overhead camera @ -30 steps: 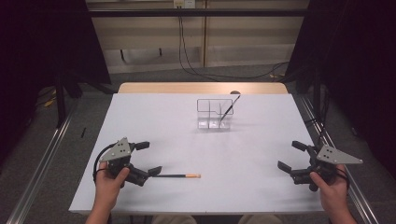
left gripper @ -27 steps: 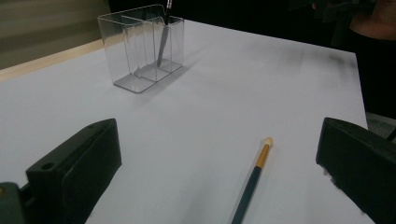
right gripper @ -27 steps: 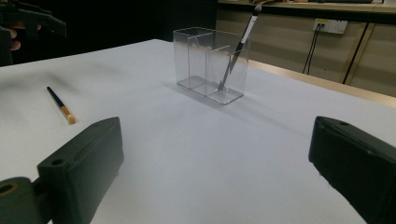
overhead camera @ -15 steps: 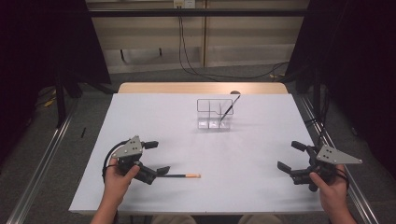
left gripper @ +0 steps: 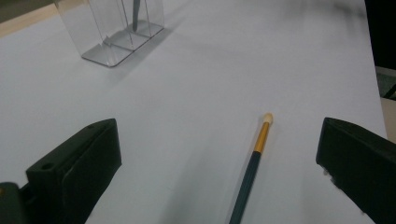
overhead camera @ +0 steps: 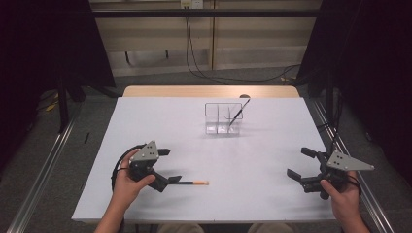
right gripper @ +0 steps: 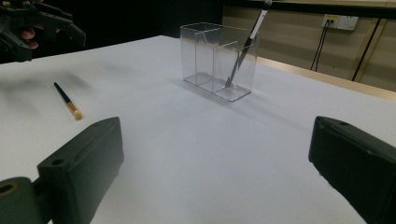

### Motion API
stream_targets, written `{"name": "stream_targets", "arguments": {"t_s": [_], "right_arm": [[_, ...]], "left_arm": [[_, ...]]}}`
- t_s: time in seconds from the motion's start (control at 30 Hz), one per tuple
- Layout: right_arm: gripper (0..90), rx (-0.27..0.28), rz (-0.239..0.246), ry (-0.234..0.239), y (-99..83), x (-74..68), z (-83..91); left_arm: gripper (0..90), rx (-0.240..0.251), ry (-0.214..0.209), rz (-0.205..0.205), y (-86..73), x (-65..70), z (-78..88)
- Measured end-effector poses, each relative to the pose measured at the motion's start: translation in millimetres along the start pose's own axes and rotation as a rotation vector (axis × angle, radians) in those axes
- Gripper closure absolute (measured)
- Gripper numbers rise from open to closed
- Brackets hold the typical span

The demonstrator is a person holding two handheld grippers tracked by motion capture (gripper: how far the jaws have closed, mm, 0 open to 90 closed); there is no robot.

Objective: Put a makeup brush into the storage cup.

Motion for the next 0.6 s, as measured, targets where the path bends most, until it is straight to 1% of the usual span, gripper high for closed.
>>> {"name": "stream_targets", "arguments": {"t_s": [0.03,0.07,0.1,0.13,0.17,0.2,0.23,0.27,0.3,0.37,0.43,0.5,0.57,0.6], "right_arm": [[3.0,0.0,0.0,0.0,0.0,0.0,0.0],[3.0,0.0,0.001,-0.001,0.1,-0.1,0.1],[3.0,-0.001,0.001,-0.001,0.0,0.0,0.1],[3.0,-0.001,0.001,-0.001,0.0,0.0,0.1],[3.0,0.001,-0.001,0.0,-0.1,0.0,0.1],[3.0,-0.002,-0.001,0.0,-0.2,0.0,0.1],[3.0,-0.002,-0.001,0.0,-0.2,0.0,0.1],[3.0,0.001,-0.001,0.003,-0.2,0.0,0.1],[3.1,0.0,0.0,0.003,-0.1,-0.1,0.2],[3.2,0.003,0.0,0.007,0.0,-0.2,0.3],[3.3,0.001,0.001,0.007,-0.1,-0.1,0.4],[3.2,0.001,0.0,0.008,-0.2,-0.2,0.3],[3.2,-0.001,0.0,0.009,0.0,-0.4,0.2],[3.2,-0.001,0.005,0.009,0.3,-0.5,-0.2]], "left_arm": [[0.0,0.0,0.0,0.0,0.0,0.0,0.0],[0.0,-0.043,-0.004,-0.003,0.9,-0.1,-2.5],[0.0,-0.062,-0.004,-0.007,1.1,0.3,-3.9],[0.0,-0.062,-0.004,-0.007,1.1,0.3,-3.9],[0.0,-0.087,-0.008,-0.012,1.2,0.6,-5.6],[0.0,-0.113,-0.005,-0.028,0.9,0.9,-7.1],[0.0,-0.113,-0.005,-0.028,0.9,0.9,-7.1],[0.0,-0.131,-0.009,-0.033,0.3,0.7,-7.8],[0.0,-0.14,-0.013,-0.026,-0.1,0.9,-8.4],[0.0,-0.171,-0.007,-0.031,-1.0,0.5,-9.6],[0.0,-0.194,-0.018,-0.033,-1.5,0.0,-11.0],[0.0,-0.24,-0.019,-0.018,-1.9,0.5,-13.7],[0.0,-0.291,-0.018,-0.032,-3.2,0.4,-15.0],[0.0,-0.311,-0.029,-0.039,-3.8,0.7,-15.7]]}}
Point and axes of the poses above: each handheld gripper's, and its own axes: z roughly backward along the jaws, y roughly out of its top, x roughly to its right, the point moved 1 cm from there along -z, roughly forward along the jaws, and after that the axes turned 7 degrees about y, right-handed, at the moved point
